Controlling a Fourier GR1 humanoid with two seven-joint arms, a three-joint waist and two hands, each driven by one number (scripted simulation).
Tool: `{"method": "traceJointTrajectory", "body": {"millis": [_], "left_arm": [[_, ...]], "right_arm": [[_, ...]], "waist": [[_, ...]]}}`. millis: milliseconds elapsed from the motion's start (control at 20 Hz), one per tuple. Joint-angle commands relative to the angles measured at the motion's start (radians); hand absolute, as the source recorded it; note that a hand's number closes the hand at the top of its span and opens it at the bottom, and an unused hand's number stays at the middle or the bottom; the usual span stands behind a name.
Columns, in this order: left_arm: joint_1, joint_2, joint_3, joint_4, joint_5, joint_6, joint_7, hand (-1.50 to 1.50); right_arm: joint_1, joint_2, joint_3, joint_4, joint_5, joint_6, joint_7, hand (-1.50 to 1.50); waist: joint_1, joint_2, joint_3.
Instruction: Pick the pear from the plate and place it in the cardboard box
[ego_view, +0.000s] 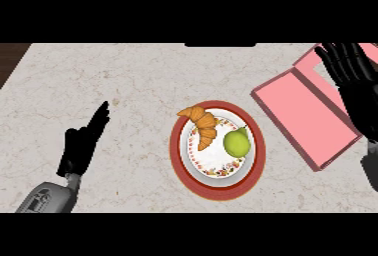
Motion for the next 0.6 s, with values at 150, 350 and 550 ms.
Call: {"method": "traceJointTrajectory", "body": {"millis": [150,350,550], "left_arm": [[0.027,0.044,0.117,-0.123,0.103,-0.021,0.026,0.00],[0.061,0.025,0.172,-0.113,0.165,-0.016,0.015,0.00],[0.099,0.056,0.212,-0.197,0.228,-0.054,0.058,0.00]], "right_arm": [[0.108,0.117,-0.070,0.098,-0.043,-0.260,0.222,-1.50],[0.196,0.042,-0.184,0.188,0.150,-0.555,0.234,-1.50],[0.262,0.194,-0.021,-0.049,0.336,-0.785,0.191,-1.50]], "waist": [[0.009,-0.008,-0.008],[-0.030,-0.011,-0.016],[-0.013,-0.016,-0.011]]}}
